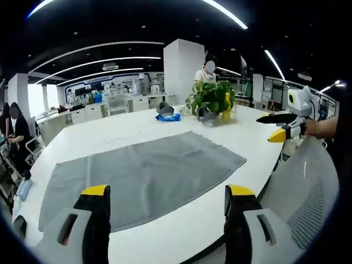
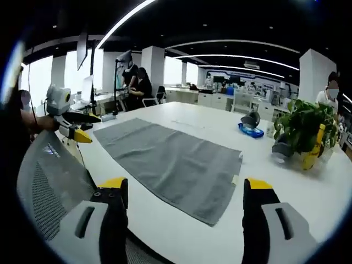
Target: Fold the towel on the table until its edges align and the towel forms a compact rectangular stack.
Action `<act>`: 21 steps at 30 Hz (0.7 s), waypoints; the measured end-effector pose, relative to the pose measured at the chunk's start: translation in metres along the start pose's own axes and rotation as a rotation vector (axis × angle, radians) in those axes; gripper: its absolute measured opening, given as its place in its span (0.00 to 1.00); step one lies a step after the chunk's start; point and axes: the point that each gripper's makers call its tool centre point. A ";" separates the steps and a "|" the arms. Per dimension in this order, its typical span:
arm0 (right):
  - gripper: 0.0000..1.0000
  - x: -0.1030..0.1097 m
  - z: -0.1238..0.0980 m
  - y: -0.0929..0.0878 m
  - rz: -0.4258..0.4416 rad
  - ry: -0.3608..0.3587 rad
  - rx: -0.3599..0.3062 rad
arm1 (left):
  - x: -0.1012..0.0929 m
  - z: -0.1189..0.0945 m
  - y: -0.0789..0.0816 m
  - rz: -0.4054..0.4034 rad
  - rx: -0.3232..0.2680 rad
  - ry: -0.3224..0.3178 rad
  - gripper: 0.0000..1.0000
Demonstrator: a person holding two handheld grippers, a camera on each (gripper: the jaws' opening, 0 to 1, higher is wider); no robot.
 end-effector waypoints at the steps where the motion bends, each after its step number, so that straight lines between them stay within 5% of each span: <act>1: 0.85 -0.001 0.000 -0.002 -0.007 -0.005 0.007 | 0.000 0.000 0.000 -0.002 0.000 -0.001 0.87; 6: 0.84 -0.003 0.000 0.000 0.009 -0.014 0.003 | -0.003 0.002 -0.002 -0.005 0.015 -0.022 0.84; 11: 0.80 -0.009 -0.001 0.001 0.039 -0.031 -0.006 | -0.004 0.007 -0.010 -0.049 0.037 -0.043 0.98; 21: 0.78 -0.011 0.001 -0.008 0.024 -0.040 0.035 | -0.003 0.004 -0.011 -0.054 0.041 -0.031 0.94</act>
Point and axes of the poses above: the point that each gripper's makers call its tool centre point, and the gripper's own axes: z roughly forward along the fingers, x roughly to its left, y roughly out of its top, and after that the axes turned 14 degrees about -y, right-handed
